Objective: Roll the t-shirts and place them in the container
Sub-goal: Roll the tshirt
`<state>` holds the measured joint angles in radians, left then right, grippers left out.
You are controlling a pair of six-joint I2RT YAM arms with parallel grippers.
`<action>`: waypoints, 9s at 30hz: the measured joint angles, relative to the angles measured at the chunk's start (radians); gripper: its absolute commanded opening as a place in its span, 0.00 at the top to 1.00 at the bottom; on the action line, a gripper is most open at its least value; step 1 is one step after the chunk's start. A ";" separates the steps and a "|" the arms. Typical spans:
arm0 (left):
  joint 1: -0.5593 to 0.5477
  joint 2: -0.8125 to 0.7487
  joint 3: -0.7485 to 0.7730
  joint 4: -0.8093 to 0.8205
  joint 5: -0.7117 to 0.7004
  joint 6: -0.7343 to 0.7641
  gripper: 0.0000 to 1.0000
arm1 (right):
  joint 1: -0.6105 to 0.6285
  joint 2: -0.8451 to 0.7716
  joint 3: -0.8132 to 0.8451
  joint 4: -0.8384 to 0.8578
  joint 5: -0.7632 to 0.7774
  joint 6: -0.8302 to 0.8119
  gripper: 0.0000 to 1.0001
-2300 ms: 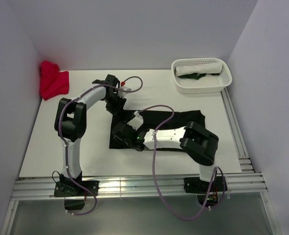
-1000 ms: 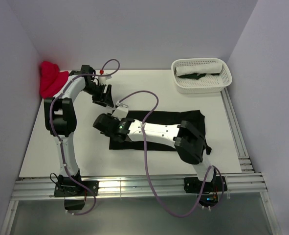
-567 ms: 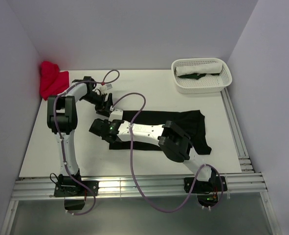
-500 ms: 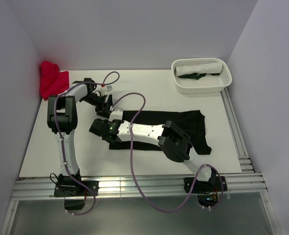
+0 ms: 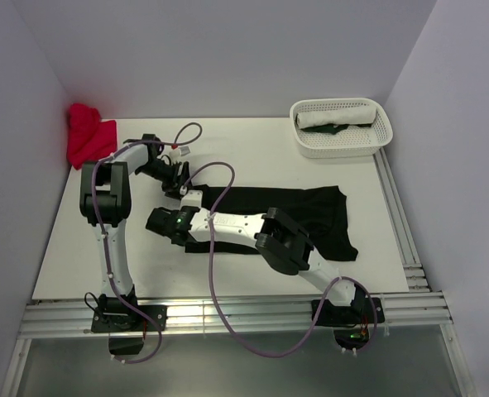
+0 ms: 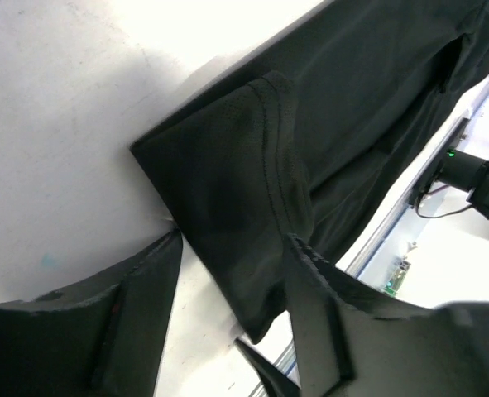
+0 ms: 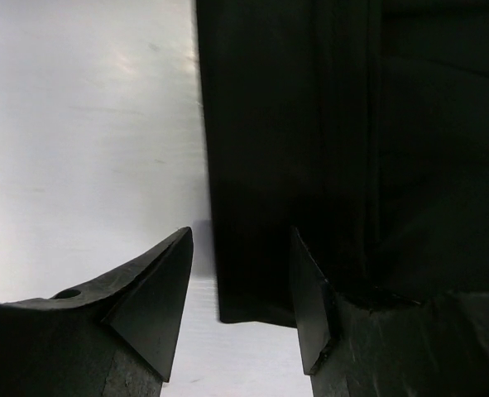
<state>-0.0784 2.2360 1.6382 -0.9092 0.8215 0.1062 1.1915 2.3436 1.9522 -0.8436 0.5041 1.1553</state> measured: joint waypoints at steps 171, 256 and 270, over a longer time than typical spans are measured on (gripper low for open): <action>-0.232 0.001 0.422 -0.286 -0.549 0.033 0.48 | -0.059 -0.296 -1.129 1.572 -0.236 0.560 1.00; -0.122 -0.048 0.033 -0.102 -0.428 -0.088 0.94 | -0.026 -0.159 -0.305 0.484 0.124 -0.005 0.61; -0.133 -0.048 0.034 -0.116 -0.440 -0.084 0.94 | -0.013 -0.036 -0.155 0.361 0.164 -0.055 0.55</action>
<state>-0.2111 2.1880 1.6722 -1.0256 0.3813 0.0219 1.1790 2.3074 1.7973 -0.4824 0.6682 1.1007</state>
